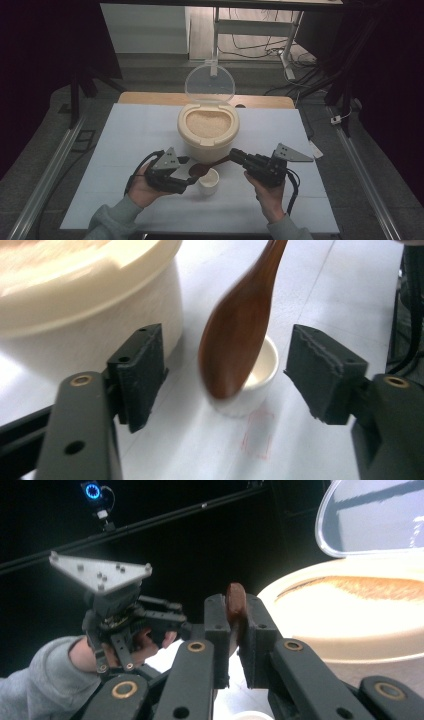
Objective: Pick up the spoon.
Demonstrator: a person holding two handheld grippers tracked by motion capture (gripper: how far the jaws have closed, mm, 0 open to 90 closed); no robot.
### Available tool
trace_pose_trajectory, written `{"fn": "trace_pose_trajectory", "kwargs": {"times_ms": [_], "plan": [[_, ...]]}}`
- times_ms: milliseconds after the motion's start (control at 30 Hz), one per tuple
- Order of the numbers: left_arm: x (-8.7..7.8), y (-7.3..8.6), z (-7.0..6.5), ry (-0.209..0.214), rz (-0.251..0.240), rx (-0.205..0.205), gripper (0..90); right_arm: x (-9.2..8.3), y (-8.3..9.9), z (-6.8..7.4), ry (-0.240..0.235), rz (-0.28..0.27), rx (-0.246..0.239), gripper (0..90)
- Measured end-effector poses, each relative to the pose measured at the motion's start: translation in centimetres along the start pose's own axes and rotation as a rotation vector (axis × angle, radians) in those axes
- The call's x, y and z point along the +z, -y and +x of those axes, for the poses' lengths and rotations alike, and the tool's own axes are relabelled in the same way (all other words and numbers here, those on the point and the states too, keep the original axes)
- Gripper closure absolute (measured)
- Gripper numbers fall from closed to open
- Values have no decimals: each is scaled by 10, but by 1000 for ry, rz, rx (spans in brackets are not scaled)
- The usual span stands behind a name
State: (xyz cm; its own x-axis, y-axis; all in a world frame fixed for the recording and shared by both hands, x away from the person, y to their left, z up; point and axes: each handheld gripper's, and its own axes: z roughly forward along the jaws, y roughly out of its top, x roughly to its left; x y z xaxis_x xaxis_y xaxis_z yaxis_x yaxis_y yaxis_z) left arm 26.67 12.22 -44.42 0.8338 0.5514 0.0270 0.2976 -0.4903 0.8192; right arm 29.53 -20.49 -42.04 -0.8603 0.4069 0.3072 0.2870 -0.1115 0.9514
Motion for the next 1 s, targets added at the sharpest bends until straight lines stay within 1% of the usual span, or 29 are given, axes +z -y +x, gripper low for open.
{"fn": "trace_pose_trajectory", "kwargs": {"times_ms": [67, 100, 133, 167, 200, 233, 267, 300, 333, 367, 400, 433, 467, 500, 533, 567, 600, 633, 667, 700, 733, 767, 867, 1000], "plan": [[-5, 11, 2, -21, 1, -16, 278, -3, -3, -1, 7, -9, -8, 834], [-5, 11, 2, -21, 1, -16, 271, -5, -4, -1, 9, -15, -5, 834], [-8, 22, 6, -37, 11, -42, 263, -6, -5, -1, 13, -21, -6, 834], [-9, 28, 8, -45, 19, -57, 257, -8, -6, -1, 17, -24, -10, 834], [-9, 28, 8, -45, 19, -57, 249, -9, -7, -1, 19, -29, -13, 834], [-13, 41, 12, -65, 31, -88, 242, -10, -8, -2, 20, -30, -14, 834], [-14, 47, 14, -71, 37, -104, 238, -12, -9, -2, 23, -32, -17, 834], [-14, 47, 14, -71, 37, -104, 232, -13, -10, -2, 29, -34, -21, 834], [-16, 54, 16, -76, 44, -120, 228, -14, -11, -2, 34, -36, -24, 834], [-21, 65, 20, -87, 51, -152, 225, -15, -12, -3, 38, -38, -24, 834], [-21, 65, 20, -87, 51, -152, 223, -16, -12, -4, 42, -40, -23, 834], [-25, 76, 22, -103, 56, -180, 221, -17, -13, -4, 46, -44, -23, 834], [-25, 76, 22, -103, 56, -180, 215, -18, -13, -5, 49, -46, -22, 834], [-29, 86, 25, -117, 61, -203, 211, -19, -14, -6, 52, -47, -24, 834], [-29, 86, 25, -117, 61, -203, 209, -20, -15, -6, 55, -48, -26, 834], [-34, 95, 29, -136, 61, -225, 206, -21, -15, -6, 60, -47, -28, 834], [-36, 99, 30, -145, 58, -234, 204, -22, -16, -7, 64, -49, -32, 834], [-36, 99, 30, -145, 58, -234, 204, -23, -16, -8, 66, -51, -34, 834], [-39, 105, 34, -149, 52, -258, 203, -24, -17, -8, 71, -50, -33, 834], [-39, 105, 34, -149, 52, -258, 203, -25, -17, -9, 71, -53, -32, 834], [-40, 109, 37, -154, 51, -274, 203, -25, -18, -9, 73, -55, -34, 834], [-41, 110, 38, -154, 51, -280, 202, -26, -18, -9, 76, -56, -33, 834], [-40, 112, 40, -159, 55, -282, 200, -28, -20, -10, 81, -65, -40, 834], [-39, 113, 41, -157, 59, -283, 199, -31, -22, -10, 80, -74, -39, 834]]}}
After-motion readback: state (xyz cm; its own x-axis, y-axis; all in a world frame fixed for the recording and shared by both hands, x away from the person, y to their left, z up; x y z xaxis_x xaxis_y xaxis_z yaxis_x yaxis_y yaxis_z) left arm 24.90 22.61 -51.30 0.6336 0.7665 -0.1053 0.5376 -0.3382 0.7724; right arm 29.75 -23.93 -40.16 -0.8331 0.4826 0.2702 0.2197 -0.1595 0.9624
